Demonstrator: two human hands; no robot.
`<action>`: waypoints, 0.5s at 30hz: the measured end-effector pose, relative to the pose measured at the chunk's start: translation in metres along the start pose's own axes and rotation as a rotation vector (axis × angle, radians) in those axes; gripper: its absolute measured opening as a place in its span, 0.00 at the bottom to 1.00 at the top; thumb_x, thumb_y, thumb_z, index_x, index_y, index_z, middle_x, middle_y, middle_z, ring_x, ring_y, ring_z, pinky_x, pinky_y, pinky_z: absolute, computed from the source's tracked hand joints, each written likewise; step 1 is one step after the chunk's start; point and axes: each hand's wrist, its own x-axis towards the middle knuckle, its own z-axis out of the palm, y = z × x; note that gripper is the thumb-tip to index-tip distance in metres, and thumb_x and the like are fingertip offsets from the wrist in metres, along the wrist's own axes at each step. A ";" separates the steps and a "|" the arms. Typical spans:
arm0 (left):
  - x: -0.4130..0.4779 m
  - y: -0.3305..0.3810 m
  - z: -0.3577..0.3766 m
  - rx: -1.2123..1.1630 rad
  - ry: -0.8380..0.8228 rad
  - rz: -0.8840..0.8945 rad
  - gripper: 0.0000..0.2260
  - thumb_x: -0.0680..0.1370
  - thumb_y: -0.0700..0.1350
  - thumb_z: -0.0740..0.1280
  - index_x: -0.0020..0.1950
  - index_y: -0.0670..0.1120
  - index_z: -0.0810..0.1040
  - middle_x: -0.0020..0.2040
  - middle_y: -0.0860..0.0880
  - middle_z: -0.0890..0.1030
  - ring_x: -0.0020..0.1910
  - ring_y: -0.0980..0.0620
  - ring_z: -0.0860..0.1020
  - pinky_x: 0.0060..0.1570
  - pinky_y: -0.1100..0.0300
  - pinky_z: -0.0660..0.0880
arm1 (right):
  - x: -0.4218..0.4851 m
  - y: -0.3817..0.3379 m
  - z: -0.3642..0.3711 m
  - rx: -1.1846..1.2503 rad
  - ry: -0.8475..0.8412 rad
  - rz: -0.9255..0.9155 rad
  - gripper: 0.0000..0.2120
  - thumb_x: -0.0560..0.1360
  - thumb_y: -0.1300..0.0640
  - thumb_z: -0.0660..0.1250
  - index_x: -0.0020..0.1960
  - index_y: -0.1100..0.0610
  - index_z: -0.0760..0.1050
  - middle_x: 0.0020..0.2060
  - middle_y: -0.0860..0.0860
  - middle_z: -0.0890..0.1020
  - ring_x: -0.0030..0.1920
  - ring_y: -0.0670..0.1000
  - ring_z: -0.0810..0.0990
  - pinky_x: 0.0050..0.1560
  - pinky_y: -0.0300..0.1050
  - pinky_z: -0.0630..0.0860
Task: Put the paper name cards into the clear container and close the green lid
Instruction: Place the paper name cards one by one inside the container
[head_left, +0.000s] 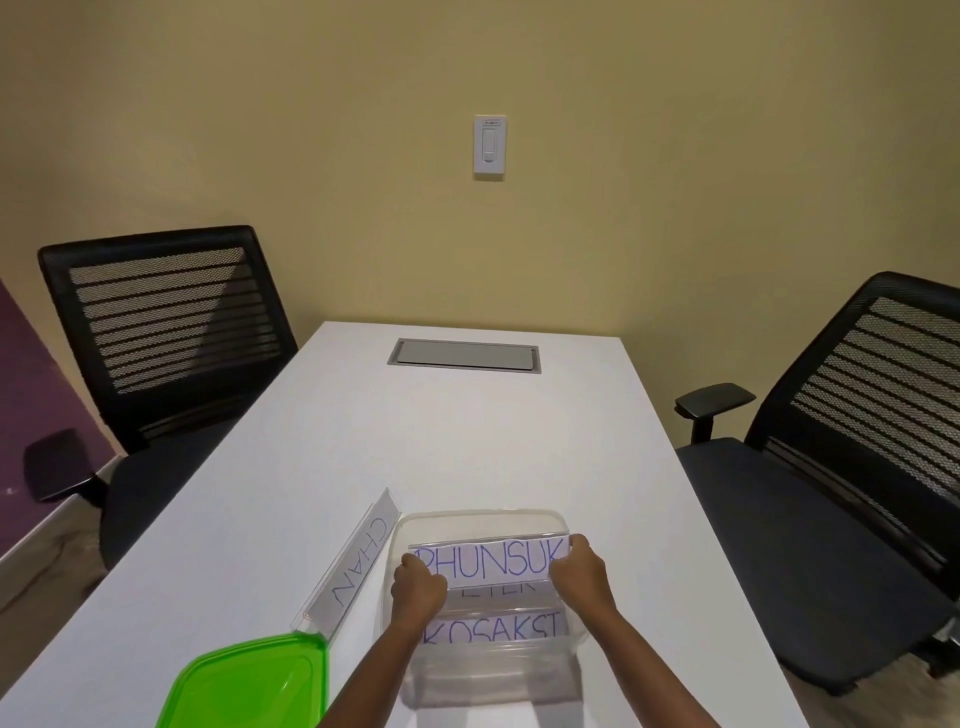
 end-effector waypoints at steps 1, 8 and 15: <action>0.002 0.000 0.001 0.003 -0.004 -0.010 0.22 0.79 0.34 0.55 0.72 0.34 0.57 0.72 0.36 0.64 0.69 0.39 0.68 0.67 0.51 0.69 | 0.001 0.000 0.002 -0.008 -0.003 0.005 0.16 0.74 0.67 0.56 0.62 0.66 0.67 0.57 0.62 0.78 0.56 0.60 0.77 0.46 0.41 0.70; 0.013 -0.002 0.011 0.015 -0.018 -0.067 0.23 0.78 0.33 0.57 0.71 0.31 0.56 0.71 0.34 0.64 0.68 0.37 0.69 0.65 0.51 0.70 | 0.006 0.001 0.017 -0.048 -0.029 0.030 0.19 0.74 0.66 0.57 0.64 0.66 0.64 0.57 0.62 0.78 0.57 0.60 0.77 0.53 0.47 0.75; 0.018 -0.009 0.013 0.045 -0.023 -0.076 0.24 0.78 0.35 0.58 0.73 0.34 0.56 0.71 0.35 0.62 0.66 0.40 0.71 0.62 0.55 0.73 | 0.008 0.008 0.028 -0.048 -0.111 0.097 0.23 0.75 0.63 0.59 0.69 0.66 0.60 0.62 0.61 0.75 0.57 0.57 0.76 0.49 0.44 0.73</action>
